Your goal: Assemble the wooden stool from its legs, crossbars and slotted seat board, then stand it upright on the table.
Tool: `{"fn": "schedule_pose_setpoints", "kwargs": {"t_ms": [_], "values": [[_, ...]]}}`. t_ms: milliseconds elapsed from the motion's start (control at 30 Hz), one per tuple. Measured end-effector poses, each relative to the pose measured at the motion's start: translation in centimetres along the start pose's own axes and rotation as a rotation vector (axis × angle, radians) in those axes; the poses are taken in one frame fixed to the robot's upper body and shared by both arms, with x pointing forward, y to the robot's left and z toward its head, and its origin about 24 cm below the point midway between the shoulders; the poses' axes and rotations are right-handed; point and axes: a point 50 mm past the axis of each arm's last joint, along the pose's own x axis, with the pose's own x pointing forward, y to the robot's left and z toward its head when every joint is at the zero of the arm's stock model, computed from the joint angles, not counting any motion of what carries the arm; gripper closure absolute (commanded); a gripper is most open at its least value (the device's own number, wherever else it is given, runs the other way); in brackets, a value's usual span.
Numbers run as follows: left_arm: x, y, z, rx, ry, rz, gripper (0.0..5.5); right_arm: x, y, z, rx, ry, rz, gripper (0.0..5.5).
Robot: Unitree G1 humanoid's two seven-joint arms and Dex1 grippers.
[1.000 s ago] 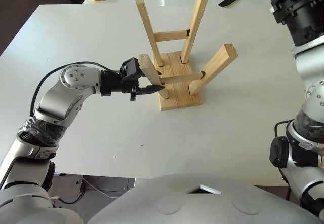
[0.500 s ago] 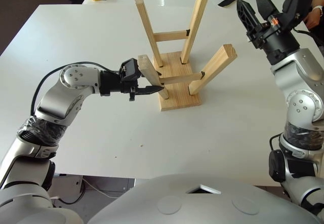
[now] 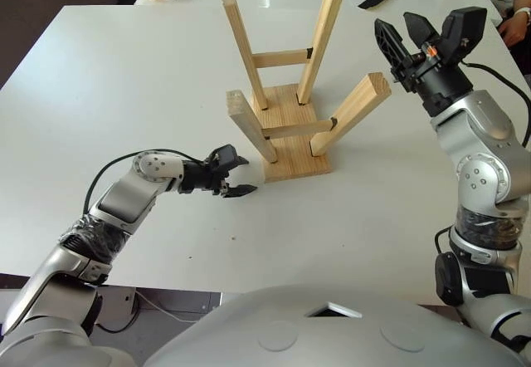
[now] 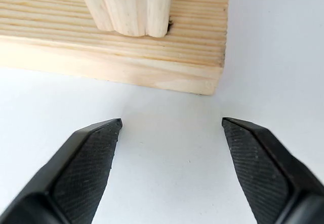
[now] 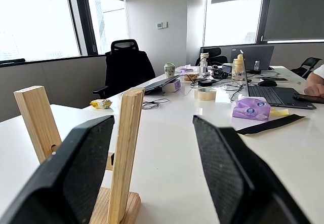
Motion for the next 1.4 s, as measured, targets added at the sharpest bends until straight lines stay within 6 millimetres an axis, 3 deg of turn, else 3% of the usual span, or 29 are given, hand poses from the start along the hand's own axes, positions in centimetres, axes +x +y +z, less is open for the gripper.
{"fn": "schedule_pose_setpoints", "kwargs": {"t_ms": [133, 400, 500, 567, 700, 833, 933, 1067, 1267, 1400], "values": [[-1.7, 0.2, -0.4, -0.065, -0.002, 0.066, 1.17, -0.7, -0.6, -0.9, -0.005, 0.024, -0.02, 2.64], [-9.0, 0.1, 1.0, -0.176, -0.178, 0.199, 1.17, -4.8, -4.6, -5.5, -0.035, 0.191, -0.197, 2.64], [-10.3, 0.7, 3.2, -0.169, -0.321, 0.224, 1.17, -5.8, -5.7, -7.7, -0.065, 0.271, -0.254, 2.64], [-11.0, 1.2, 6.0, -0.16, -0.524, 0.23, 1.17, -5.8, -5.7, -9.0, -0.092, 0.317, -0.247, 2.64], [-12.5, 0.5, 10.2, -0.16, -0.835, 0.189, 1.17, -5.5, -5.0, -9.7, -0.098, 0.326, -0.201, 2.64], [-12.8, -0.3, 11.1, -0.198, -0.925, 0.177, 1.15, -5.1, -5.2, -7.5, -0.066, 0.215, -0.209, 3.07], [-12.9, 0.1, 11.1, -0.266, -0.974, 0.241, 1.57, -4.6, -4.7, -5.5, -0.051, 0.138, -0.184, 3.51], [-12.3, 0.5, 11.7, -0.293, -0.978, 0.371, 1.82, -3.8, -2.5, -2.1, -0.054, 0.028, -0.104, 3.61], [-10.1, -1.4, 13.6, -0.164, -0.92, 0.386, 1.82, -2.9, 1.2, 3.5, -0.099, -0.132, 0.045, 3.61], [-9.8, -2.1, 14.7, -0.13, -0.939, 0.371, 1.82, -2.9, 3.1, 5.2, -0.126, -0.167, 0.137, 3.61]]}}
